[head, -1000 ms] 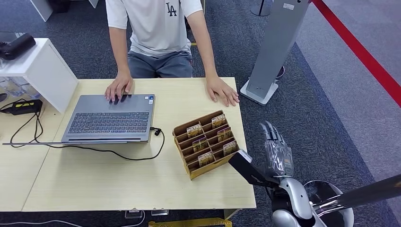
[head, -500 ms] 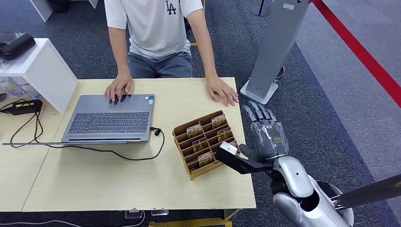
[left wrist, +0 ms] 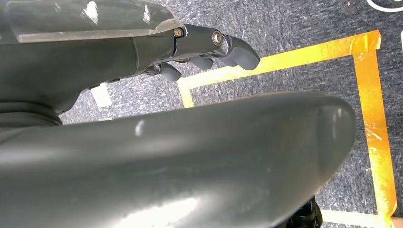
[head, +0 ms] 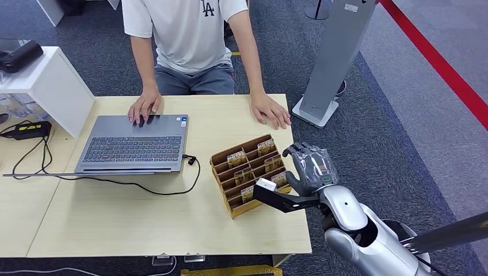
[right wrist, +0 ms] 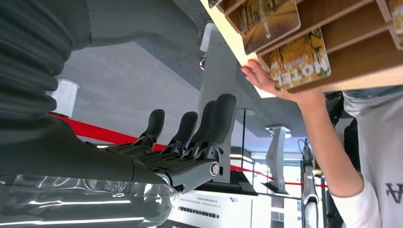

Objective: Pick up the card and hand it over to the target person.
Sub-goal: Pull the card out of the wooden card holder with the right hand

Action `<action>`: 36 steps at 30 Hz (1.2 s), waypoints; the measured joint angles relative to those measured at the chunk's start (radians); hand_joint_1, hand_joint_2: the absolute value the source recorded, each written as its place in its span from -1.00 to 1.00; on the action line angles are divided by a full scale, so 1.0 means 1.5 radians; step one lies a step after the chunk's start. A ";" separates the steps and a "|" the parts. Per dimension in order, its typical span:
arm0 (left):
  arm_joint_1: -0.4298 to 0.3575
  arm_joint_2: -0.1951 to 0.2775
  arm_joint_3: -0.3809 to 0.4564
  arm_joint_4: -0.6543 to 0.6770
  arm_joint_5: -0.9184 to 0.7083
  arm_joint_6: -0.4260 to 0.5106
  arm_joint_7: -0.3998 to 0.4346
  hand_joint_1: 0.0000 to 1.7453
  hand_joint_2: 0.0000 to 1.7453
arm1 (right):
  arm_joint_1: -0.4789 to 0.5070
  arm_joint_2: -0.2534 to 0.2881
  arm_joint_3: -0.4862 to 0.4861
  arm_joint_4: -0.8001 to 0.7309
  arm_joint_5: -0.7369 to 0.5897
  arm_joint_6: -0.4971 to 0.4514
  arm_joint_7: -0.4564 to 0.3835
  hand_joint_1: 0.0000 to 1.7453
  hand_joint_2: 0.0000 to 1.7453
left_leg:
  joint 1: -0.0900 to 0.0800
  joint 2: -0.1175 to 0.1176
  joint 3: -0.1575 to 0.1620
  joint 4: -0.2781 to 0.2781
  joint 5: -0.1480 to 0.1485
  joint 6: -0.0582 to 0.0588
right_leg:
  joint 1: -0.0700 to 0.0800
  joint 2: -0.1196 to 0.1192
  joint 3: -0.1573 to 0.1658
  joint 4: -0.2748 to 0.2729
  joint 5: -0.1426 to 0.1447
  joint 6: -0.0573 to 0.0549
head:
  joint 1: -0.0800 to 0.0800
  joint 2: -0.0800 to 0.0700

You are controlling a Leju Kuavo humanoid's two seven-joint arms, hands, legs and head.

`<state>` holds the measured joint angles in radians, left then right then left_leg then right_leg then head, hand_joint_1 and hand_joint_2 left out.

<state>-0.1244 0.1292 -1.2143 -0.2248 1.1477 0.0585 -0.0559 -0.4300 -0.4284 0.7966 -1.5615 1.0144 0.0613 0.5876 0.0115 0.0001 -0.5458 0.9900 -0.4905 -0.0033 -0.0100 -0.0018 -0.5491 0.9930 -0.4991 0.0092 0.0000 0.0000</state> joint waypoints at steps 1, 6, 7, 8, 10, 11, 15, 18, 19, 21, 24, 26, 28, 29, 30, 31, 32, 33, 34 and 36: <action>0.000 0.001 0.000 0.000 0.000 -0.001 0.000 -1.00 -1.00 | 0.000 0.001 0.004 0.004 -0.003 -0.001 0.001 -0.43 1.00 | 0.000 0.000 0.000 0.000 0.000 0.000 | 0.000 0.000 0.000 0.000 0.000 0.000 | 0.000 0.000; 0.000 0.002 0.001 -0.001 0.000 -0.003 0.003 -1.00 -1.00 | -0.006 0.006 0.023 0.019 -0.013 -0.005 0.000 -0.67 1.00 | 0.000 0.000 0.000 0.000 0.000 0.000 | 0.000 0.000 0.000 0.000 0.000 0.000 | 0.000 0.000; 0.000 0.001 0.001 -0.001 0.001 -0.003 0.003 -1.00 -1.00 | -0.007 0.006 0.025 0.020 -0.014 -0.006 0.000 -0.66 1.00 | 0.000 0.000 0.000 0.000 0.000 0.000 | 0.000 0.000 0.000 0.000 0.000 0.000 | 0.000 0.000; 0.000 0.001 0.002 -0.001 0.001 -0.003 0.003 -1.00 -1.00 | -0.008 0.007 0.026 0.022 -0.015 -0.006 0.000 -0.64 1.00 | 0.000 0.000 -0.001 0.001 0.000 0.000 | 0.000 0.000 -0.001 0.001 0.000 0.000 | 0.000 0.000; 0.000 0.000 0.003 -0.001 0.001 -0.002 0.004 -1.00 -1.00 | -0.010 0.008 0.030 0.029 -0.020 -0.008 0.001 -0.62 1.00 | 0.000 0.000 -0.001 0.001 0.000 0.000 | 0.000 0.000 -0.001 0.001 0.000 0.000 | 0.000 0.000; 0.000 0.000 0.004 -0.001 0.002 -0.001 0.004 -1.00 -1.00 | -0.011 0.008 0.032 0.033 -0.023 -0.010 0.001 -0.61 1.00 | 0.000 0.000 -0.001 0.001 0.000 0.000 | 0.000 0.000 -0.001 0.001 0.000 0.000 | 0.000 0.000; 0.000 0.000 0.005 -0.002 0.002 -0.002 0.004 -1.00 -1.00 | -0.014 0.007 0.040 0.042 -0.031 -0.017 0.002 -0.56 1.00 | 0.000 0.000 -0.001 0.001 0.000 0.000 | 0.000 0.000 0.000 0.001 0.000 0.000 | 0.000 0.000; 0.000 -0.002 0.006 -0.002 0.003 -0.001 0.005 -1.00 -1.00 | -0.016 0.010 0.045 0.048 -0.039 -0.020 0.002 -0.47 1.00 | 0.000 0.000 -0.001 0.001 0.000 0.000 | 0.000 0.000 0.000 0.001 0.000 0.000 | 0.000 0.000; 0.000 -0.003 0.006 -0.002 0.003 0.000 0.005 -1.00 -1.00 | -0.017 0.011 0.049 0.051 -0.042 -0.021 0.001 -0.44 1.00 | 0.000 0.000 -0.001 0.001 0.000 0.000 | 0.000 0.000 -0.001 0.001 0.000 0.000 | 0.000 0.000; 0.000 -0.003 0.007 -0.002 0.003 0.000 0.005 -1.00 -1.00 | -0.020 0.012 0.054 0.056 -0.045 -0.024 0.001 -0.40 1.00 | 0.000 0.000 -0.001 0.001 0.000 0.000 | 0.000 0.000 -0.001 0.001 0.000 0.000 | 0.000 0.000; 0.000 -0.003 0.007 -0.003 0.003 0.000 0.004 -1.00 -1.00 | -0.022 0.015 0.060 0.061 -0.047 -0.026 0.001 -0.38 1.00 | 0.000 0.000 0.000 0.000 0.000 0.000 | 0.000 0.000 0.000 0.001 0.000 0.000 | 0.000 0.000; 0.000 -0.002 0.007 -0.003 0.003 -0.001 0.004 -1.00 -1.00 | -0.023 0.016 0.063 0.064 -0.049 -0.026 0.000 -0.35 1.00 | 0.000 0.000 0.000 0.000 0.000 0.000 | 0.000 0.000 0.000 0.000 0.000 0.000 | 0.000 0.000; 0.000 -0.002 0.007 -0.003 0.003 -0.001 0.004 -1.00 -1.00 | -0.024 0.017 0.065 0.067 -0.051 -0.027 -0.001 -0.26 1.00 | 0.000 0.000 0.000 0.000 0.000 0.000 | 0.000 0.000 0.000 0.000 0.000 0.000 | 0.000 0.000; 0.000 -0.003 0.008 -0.003 0.003 -0.001 0.004 -1.00 -1.00 | -0.025 0.017 0.066 0.067 -0.051 -0.027 -0.001 -0.24 1.00 | 0.000 0.000 0.000 0.000 0.000 0.000 | 0.000 0.000 -0.001 0.001 0.000 0.000 | 0.000 0.000; 0.000 -0.003 0.008 -0.003 0.003 -0.001 0.004 -1.00 -1.00 | -0.025 0.017 0.067 0.068 -0.052 -0.027 -0.001 -0.22 1.00 | 0.000 0.000 0.000 0.000 0.000 0.000 | 0.000 0.000 -0.001 0.001 0.000 0.000 | 0.000 0.000; 0.000 -0.003 0.008 -0.003 0.003 -0.001 0.004 -1.00 -1.00 | -0.026 0.016 0.068 0.069 -0.053 -0.028 -0.001 -0.22 1.00 | 0.000 0.000 0.000 0.000 0.000 0.000 | 0.000 0.000 0.000 0.001 0.000 0.000 | 0.000 0.000; 0.000 -0.003 0.008 -0.004 0.003 -0.001 0.004 -1.00 -1.00 | -0.026 0.015 0.069 0.069 -0.054 -0.029 -0.001 -0.24 1.00 | 0.000 0.000 0.000 0.000 0.000 0.000 | 0.000 0.000 0.000 0.001 0.000 0.000 | 0.000 0.000; 0.000 -0.003 0.008 -0.004 0.003 -0.001 0.004 -1.00 -1.00 | -0.026 0.015 0.069 0.070 -0.055 -0.030 0.000 -0.25 1.00 | 0.000 0.000 0.000 0.000 0.000 0.000 | 0.000 0.000 0.000 0.000 0.000 0.000 | 0.000 0.000; 0.000 -0.003 0.008 -0.004 0.003 0.000 0.004 -1.00 -1.00 | -0.026 0.014 0.069 0.071 -0.057 -0.032 0.000 -0.26 1.00 | 0.000 0.000 0.000 0.000 0.000 0.000 | 0.000 0.000 0.000 0.000 0.000 0.000 | 0.000 0.000; 0.000 -0.003 0.009 -0.004 0.003 0.000 0.003 -1.00 -1.00 | -0.027 0.013 0.070 0.073 -0.060 -0.034 0.001 -0.26 1.00 | 0.000 0.000 0.000 0.000 0.000 0.000 | 0.000 0.000 0.000 0.001 0.000 0.000 | 0.000 0.000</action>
<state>-0.1239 0.1248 -1.2010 -0.2309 1.1523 0.0585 -0.0509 -0.4712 -0.4083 0.9022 -1.4514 0.9251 0.0100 0.5884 0.0114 0.0001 -0.5463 0.9906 -0.4908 -0.0033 -0.0101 -0.0017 -0.5497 0.9938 -0.4995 0.0092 0.0000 0.0000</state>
